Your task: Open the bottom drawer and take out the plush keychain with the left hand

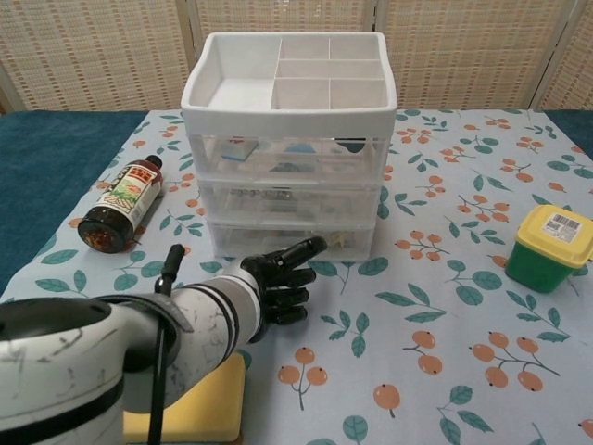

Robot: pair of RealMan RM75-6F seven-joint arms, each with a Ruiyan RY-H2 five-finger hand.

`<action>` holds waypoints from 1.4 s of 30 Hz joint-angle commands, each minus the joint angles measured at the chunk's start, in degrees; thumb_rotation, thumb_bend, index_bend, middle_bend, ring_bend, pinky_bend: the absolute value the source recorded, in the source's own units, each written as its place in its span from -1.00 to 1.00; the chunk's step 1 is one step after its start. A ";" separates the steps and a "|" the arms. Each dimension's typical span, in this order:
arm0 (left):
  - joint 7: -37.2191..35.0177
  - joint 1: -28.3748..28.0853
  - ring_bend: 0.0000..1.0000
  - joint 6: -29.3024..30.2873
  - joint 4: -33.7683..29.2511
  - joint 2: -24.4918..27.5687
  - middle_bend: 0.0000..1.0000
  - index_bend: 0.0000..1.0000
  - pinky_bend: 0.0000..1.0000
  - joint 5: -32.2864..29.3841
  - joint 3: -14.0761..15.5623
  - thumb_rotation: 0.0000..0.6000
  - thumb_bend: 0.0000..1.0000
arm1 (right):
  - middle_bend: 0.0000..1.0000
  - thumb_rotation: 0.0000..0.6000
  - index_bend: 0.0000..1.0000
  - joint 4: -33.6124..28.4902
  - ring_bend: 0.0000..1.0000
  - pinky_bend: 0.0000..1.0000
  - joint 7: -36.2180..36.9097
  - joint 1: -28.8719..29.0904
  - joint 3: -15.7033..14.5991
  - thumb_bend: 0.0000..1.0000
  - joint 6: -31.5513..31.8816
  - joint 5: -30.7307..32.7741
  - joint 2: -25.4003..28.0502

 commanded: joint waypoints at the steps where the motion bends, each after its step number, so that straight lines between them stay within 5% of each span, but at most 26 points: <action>1: 0.04 0.03 1.00 0.01 0.00 0.00 0.94 -0.64 1.00 -0.13 -0.28 1.00 -0.23 | -0.62 1.00 -0.97 0.02 -0.81 -0.90 0.03 -0.01 -0.02 -0.30 -0.02 -0.02 -0.02; 24: 0.73 -1.54 1.00 -0.51 1.84 -0.62 0.94 -0.59 1.00 -3.56 -4.19 1.00 -0.22 | -0.62 1.00 -0.97 -0.16 -0.81 -0.90 -0.05 -0.39 -0.15 -0.30 0.20 0.07 0.13; 42: 0.66 -2.13 1.00 -0.33 2.51 -1.06 0.94 -0.52 1.00 -4.02 -4.50 1.00 -0.20 | -0.62 1.00 -0.97 -0.15 -0.81 -0.90 0.04 -0.58 -0.14 -0.30 0.25 0.18 0.17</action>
